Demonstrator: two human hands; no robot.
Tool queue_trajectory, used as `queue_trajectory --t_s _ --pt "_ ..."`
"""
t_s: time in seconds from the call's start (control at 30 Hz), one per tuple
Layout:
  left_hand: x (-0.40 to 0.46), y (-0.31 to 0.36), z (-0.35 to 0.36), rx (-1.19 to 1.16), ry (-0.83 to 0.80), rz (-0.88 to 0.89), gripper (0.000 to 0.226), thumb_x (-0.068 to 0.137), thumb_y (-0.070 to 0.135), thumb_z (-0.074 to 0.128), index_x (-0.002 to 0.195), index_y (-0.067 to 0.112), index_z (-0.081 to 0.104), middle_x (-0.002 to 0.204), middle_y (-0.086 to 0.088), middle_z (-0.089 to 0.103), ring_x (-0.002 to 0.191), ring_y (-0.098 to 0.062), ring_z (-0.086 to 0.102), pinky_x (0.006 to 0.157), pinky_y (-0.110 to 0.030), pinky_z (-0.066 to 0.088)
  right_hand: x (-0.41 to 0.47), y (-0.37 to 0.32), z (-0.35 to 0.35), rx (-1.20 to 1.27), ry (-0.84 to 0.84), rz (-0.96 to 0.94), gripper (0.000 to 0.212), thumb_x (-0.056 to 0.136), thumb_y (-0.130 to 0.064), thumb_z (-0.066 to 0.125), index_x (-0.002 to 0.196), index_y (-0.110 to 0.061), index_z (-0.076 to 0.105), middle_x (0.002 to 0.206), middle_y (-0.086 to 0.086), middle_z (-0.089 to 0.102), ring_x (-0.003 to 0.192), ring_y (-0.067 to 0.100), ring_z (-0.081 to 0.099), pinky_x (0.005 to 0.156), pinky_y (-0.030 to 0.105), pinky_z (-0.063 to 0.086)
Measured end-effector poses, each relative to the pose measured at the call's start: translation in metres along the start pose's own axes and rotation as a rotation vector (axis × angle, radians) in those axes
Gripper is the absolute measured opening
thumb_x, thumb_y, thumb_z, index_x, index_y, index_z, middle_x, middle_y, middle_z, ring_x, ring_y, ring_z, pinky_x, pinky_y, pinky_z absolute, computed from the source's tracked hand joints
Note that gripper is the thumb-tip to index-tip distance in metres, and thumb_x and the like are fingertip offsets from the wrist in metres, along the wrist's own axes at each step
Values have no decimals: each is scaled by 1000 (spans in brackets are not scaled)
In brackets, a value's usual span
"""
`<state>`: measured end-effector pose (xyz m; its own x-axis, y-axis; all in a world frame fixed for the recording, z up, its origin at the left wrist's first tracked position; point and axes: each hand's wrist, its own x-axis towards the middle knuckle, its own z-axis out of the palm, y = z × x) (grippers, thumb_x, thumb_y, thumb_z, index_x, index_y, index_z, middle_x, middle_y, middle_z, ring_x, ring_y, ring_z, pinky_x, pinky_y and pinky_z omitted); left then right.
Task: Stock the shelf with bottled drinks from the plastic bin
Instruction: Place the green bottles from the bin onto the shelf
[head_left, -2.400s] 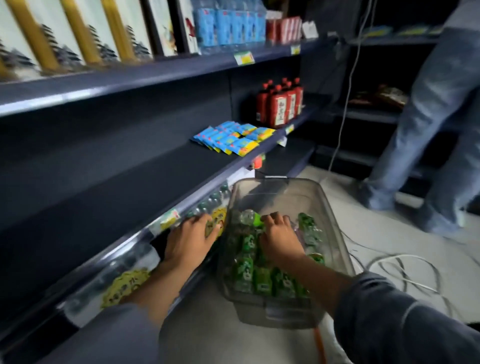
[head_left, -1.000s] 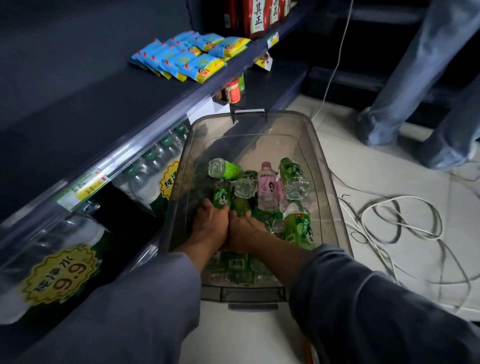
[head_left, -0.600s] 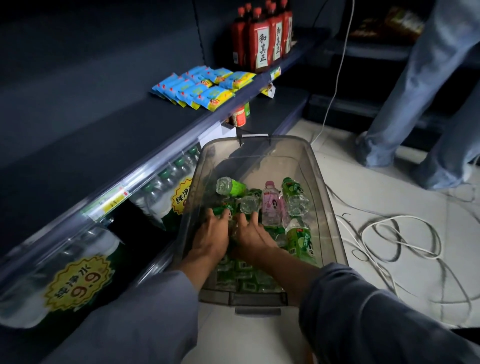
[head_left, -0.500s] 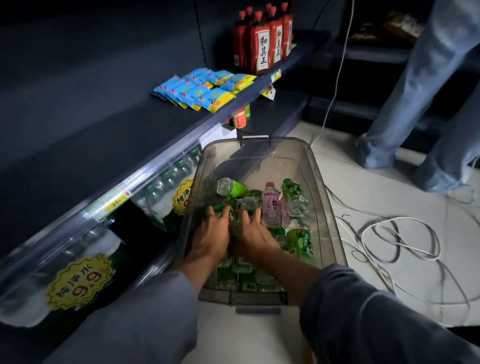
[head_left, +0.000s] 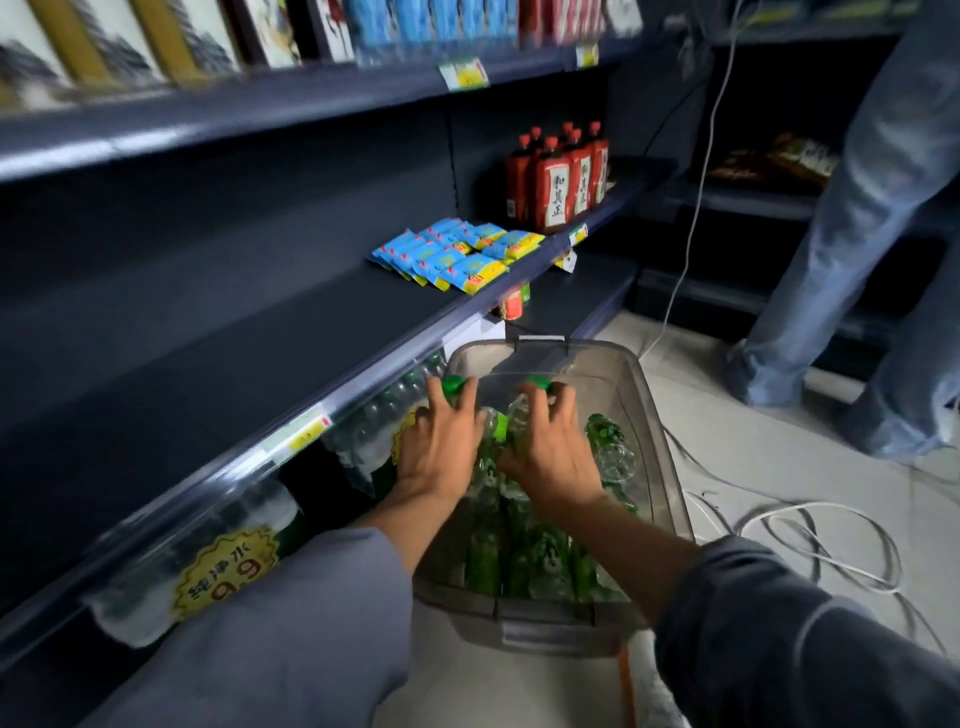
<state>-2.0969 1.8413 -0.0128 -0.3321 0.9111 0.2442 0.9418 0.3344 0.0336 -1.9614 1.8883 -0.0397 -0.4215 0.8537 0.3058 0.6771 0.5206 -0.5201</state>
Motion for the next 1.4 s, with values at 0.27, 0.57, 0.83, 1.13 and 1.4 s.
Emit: queue_trajectory --t_s 0.27,0.57,0.83,1.13,1.4 --pt "-27 -79 -117 -32 188 -166 40 101 50 44 139 36 39 132 -9 33 93 -36 67 76 -45 53 3 -108 -38 114 118 -196 79 73 -23 76 140 -30 33 126 5 30 122 36 44 80 50 54" --pt "-121 -258 -171 7 242 -513 32 103 49 40 126 30 51 129 -11 32 93 -37 64 76 -47 55 -29 -281 21 240 5 -495 78 72 -20 71 140 -32 33 131 5 30 120 35 46 81 49 55" --pt "-167 -370 -171 4 242 -685 31 103 43 46 130 32 56 148 -18 28 96 -37 67 82 -47 57 -64 -397 103 295 -149 -658 78 77 -23 72 141 -35 29 130 3 27 113 33 49 69 38 48" --pt "-169 -426 -163 194 158 -696 34 102 33 49 136 32 51 140 -15 42 108 -33 63 90 -42 53 -65 -454 159 354 -177 -677 71 85 -29 72 145 -32 33 127 0 28 113 26 49 80 37 53" --pt "-124 -470 -156 255 124 -645 29 96 24 54 124 25 63 132 -20 53 130 -40 38 100 -44 49 -50 -465 181 353 -165 -692 65 86 -26 67 143 -31 36 127 0 30 115 24 48 81 35 51"
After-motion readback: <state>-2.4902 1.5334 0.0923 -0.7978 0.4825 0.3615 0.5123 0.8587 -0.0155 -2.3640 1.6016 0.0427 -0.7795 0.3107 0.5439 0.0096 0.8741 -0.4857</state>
